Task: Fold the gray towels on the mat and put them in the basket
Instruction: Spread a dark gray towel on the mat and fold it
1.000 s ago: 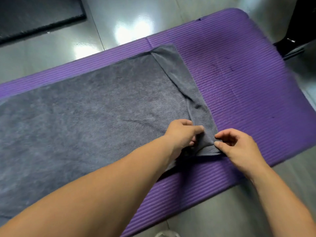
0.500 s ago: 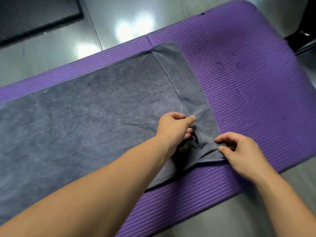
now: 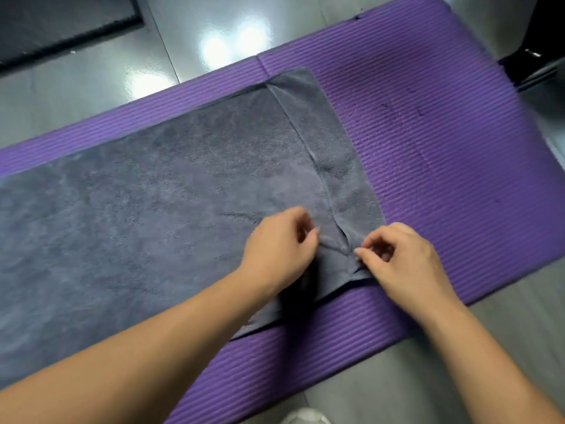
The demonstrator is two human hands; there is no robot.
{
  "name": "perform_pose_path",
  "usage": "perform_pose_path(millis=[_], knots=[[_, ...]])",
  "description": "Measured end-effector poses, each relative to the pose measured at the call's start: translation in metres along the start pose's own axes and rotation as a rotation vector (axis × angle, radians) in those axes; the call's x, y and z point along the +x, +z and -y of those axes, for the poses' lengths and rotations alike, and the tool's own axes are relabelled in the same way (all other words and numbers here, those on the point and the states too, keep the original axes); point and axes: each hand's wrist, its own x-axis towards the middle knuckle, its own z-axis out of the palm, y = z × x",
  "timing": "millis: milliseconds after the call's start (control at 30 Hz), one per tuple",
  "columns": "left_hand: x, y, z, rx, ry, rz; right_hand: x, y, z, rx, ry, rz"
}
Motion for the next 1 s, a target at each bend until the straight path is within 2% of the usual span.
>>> perform_pose_path(millis=[100, 200, 267, 400, 567, 667, 733, 867, 1000], knots=[[-0.042, -0.002, 0.034, 0.246, 0.176, 0.223, -0.013, 0.015, -0.008, 0.020, -0.115, 0.110], [-0.079, 0.003, 0.067, 0.376, 0.329, 0.247, -0.023, 0.021, -0.024, -0.006, -0.205, 0.146], [-0.093, 0.006, 0.080, 0.403, 0.330, 0.204, -0.025, 0.023, -0.031, -0.052, -0.277, 0.157], [-0.104, 0.005, 0.087, 0.272, 0.283, 0.123, -0.020, 0.020, -0.030, -0.110, -0.322, 0.157], [-0.112, -0.022, 0.084, 0.236, 0.195, 0.254, -0.015, 0.007, -0.016, -0.336, -0.307, 0.296], [-0.098, -0.082, 0.103, 0.283, 0.088, 0.225, -0.008, 0.002, 0.034, -0.803, -0.293, 0.460], [-0.088, -0.140, 0.135, 0.392, 0.025, 0.233, -0.008, 0.015, 0.079, -0.971, -0.383, 0.520], [-0.103, -0.265, 0.205, 0.600, -0.132, 0.240, -0.014, 0.062, 0.180, -0.771, -0.624, 0.675], [-0.171, -0.343, 0.268, 0.489, -0.301, 0.135, -0.021, 0.104, 0.283, -0.737, -0.822, 0.789]])
